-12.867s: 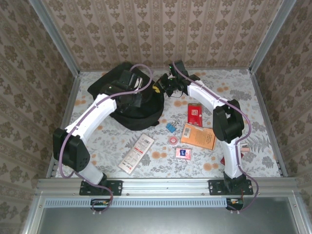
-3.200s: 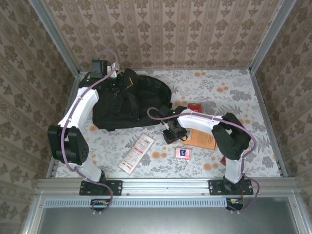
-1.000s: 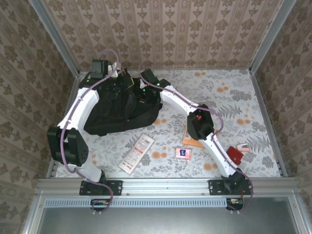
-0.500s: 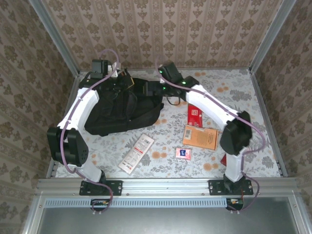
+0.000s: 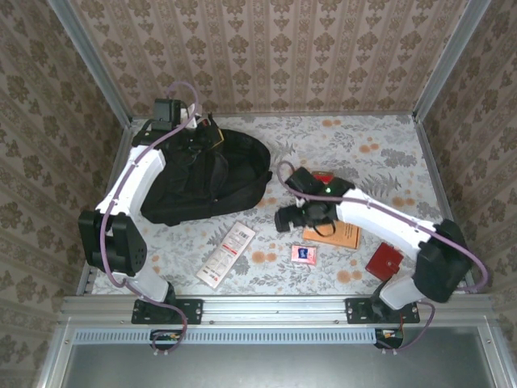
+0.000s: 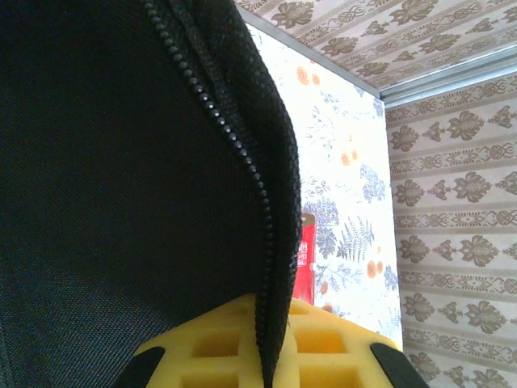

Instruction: Pack books, pencil case, and school supplies into a backpack

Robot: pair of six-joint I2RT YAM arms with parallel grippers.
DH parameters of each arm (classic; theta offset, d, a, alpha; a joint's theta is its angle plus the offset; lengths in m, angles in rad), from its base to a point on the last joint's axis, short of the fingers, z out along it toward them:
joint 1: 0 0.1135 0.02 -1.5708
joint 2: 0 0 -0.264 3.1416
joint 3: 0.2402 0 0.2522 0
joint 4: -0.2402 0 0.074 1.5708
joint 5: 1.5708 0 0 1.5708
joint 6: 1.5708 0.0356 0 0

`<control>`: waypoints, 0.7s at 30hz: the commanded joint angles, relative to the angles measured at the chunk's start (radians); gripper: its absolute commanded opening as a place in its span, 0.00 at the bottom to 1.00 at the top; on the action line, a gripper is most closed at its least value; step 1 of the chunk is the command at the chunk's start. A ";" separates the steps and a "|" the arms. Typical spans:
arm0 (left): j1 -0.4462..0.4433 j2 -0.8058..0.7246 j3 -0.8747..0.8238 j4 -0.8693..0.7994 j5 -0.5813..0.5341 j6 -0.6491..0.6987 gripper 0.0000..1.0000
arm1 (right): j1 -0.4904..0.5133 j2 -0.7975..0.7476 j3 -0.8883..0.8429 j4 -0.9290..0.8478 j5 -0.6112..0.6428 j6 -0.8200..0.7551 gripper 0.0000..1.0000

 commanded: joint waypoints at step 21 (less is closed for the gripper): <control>-0.011 0.014 0.015 0.009 0.017 0.023 0.00 | 0.056 0.062 -0.154 0.115 -0.128 -0.153 1.00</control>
